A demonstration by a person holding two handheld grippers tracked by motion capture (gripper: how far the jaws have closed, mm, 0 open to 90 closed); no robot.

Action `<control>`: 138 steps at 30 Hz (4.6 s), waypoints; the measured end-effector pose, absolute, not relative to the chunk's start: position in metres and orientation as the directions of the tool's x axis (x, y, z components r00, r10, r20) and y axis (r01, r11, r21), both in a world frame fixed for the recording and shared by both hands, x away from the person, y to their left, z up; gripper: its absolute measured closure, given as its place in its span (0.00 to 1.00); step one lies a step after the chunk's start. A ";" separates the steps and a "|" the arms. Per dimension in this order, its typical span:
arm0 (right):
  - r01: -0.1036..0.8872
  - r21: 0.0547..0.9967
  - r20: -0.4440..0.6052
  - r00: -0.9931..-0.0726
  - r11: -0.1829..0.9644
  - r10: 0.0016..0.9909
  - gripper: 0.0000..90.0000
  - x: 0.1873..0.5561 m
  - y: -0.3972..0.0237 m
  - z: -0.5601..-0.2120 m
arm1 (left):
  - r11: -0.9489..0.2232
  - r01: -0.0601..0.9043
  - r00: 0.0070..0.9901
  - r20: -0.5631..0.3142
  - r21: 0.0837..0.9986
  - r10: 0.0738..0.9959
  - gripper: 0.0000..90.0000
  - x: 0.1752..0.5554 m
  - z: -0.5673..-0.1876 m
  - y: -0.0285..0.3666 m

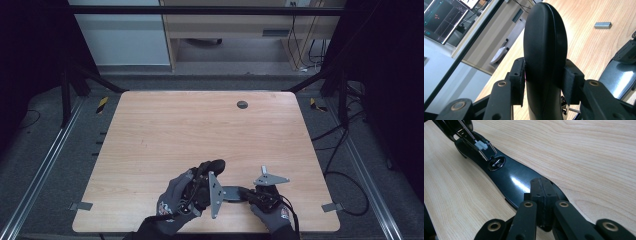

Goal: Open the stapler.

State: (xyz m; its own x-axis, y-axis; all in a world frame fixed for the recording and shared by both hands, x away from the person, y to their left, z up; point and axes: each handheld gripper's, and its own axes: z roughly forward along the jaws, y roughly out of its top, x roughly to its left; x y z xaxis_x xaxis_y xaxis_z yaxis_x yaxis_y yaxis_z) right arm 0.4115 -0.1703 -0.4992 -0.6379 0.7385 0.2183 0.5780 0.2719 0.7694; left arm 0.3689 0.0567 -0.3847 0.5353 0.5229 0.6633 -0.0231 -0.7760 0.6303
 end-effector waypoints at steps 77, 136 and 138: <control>0.588 0.760 0.220 -0.632 0.275 0.743 1.00 0.412 -0.170 -0.498 | -0.614 0.061 0.509 0.504 0.787 0.697 0.64 0.371 -0.361 0.121; 0.581 0.764 0.213 -0.636 0.279 0.741 1.00 0.412 -0.169 -0.498 | -0.488 0.116 0.482 0.381 0.865 0.789 0.61 0.371 -0.361 0.171; 0.581 0.765 0.212 -0.636 0.280 0.742 1.00 0.412 -0.169 -0.498 | -0.485 0.119 0.482 0.377 0.866 0.791 0.61 0.371 -0.361 0.172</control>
